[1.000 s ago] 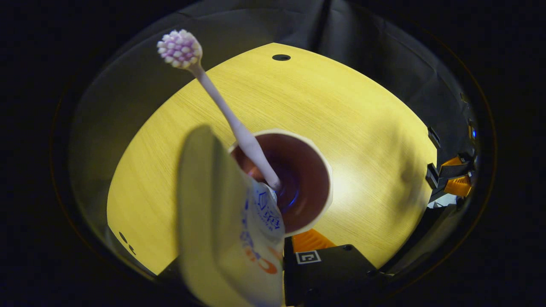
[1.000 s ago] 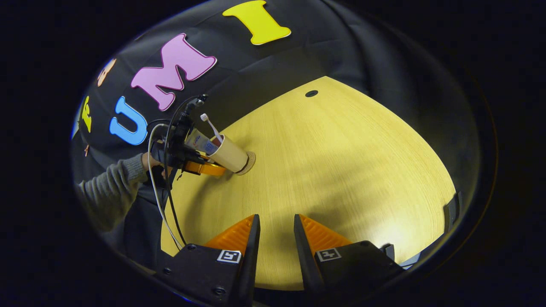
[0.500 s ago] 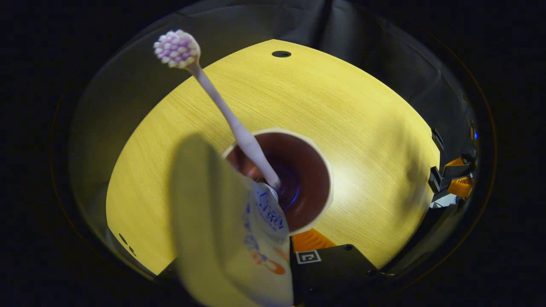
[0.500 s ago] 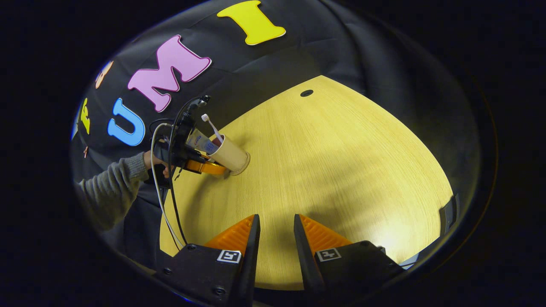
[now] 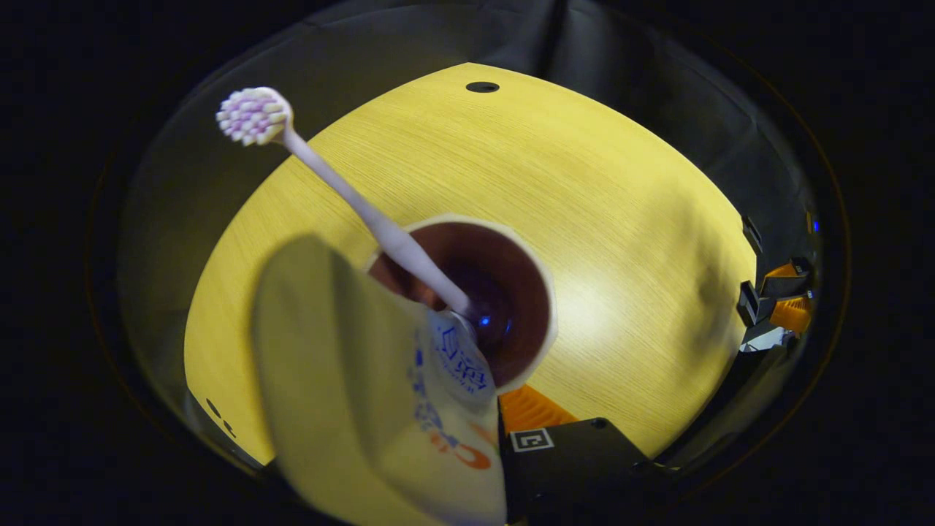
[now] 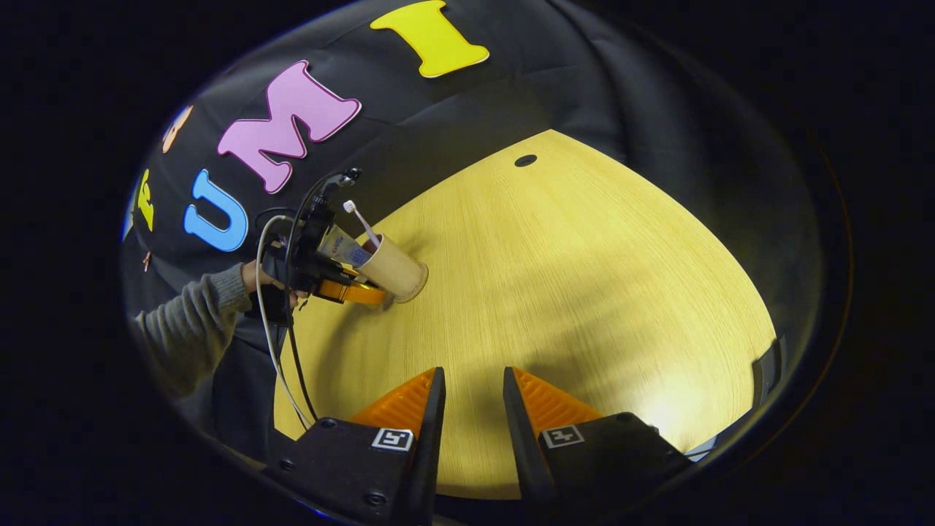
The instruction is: Put the toothbrush and toothpaste on the desktop into the cup, then pick up the cup and place it on the coaster on the desktop.
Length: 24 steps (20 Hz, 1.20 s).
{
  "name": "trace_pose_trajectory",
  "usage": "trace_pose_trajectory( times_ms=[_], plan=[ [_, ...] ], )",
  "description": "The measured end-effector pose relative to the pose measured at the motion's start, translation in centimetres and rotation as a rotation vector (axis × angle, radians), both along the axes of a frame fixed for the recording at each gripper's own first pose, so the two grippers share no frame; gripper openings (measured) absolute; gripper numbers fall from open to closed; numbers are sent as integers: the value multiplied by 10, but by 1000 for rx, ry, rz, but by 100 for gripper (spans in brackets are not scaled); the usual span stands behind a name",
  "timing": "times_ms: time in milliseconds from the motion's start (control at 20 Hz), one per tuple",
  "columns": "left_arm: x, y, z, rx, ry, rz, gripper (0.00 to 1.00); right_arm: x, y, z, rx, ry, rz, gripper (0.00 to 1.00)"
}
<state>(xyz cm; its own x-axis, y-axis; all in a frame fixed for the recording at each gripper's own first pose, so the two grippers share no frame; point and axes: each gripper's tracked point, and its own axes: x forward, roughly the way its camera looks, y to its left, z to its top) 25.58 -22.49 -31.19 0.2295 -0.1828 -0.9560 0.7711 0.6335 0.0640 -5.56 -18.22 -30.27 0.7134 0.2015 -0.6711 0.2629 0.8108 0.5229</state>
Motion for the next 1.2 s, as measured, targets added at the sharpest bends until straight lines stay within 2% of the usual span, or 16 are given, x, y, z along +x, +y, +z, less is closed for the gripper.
trace_pose_trajectory(
  times_ms=[50, 150, 250, 350, 550, 750, 1000, 1200],
  plan=[
    [-2, 1, 1, -1, 6, -5, 32, 0, -1, 1, 0, -2, -2, 49],
    [-5, 0, 3, -4, -5, -19, 51, 0, -1, 2, 0, -3, -4, 49],
    [-6, 2, 9, -12, -27, -28, 57, -2, 1, 3, -3, -6, -2, 49],
    [-5, 4, 16, -20, -57, -36, 58, -1, 7, 5, -6, -9, 5, 49],
    [-16, 17, 42, -66, -151, -5, 68, 2, 20, 12, -8, -23, 20, 49],
    [-47, 21, 83, -202, -280, 39, 69, 6, 38, 20, -26, -36, 47, 49],
    [-90, 37, 130, -301, -426, 139, 72, 13, 68, 37, -38, -64, 96, 49],
    [-122, 53, 161, -362, -491, 221, 77, 16, 88, 50, -48, -87, 127, 49]
  ],
)
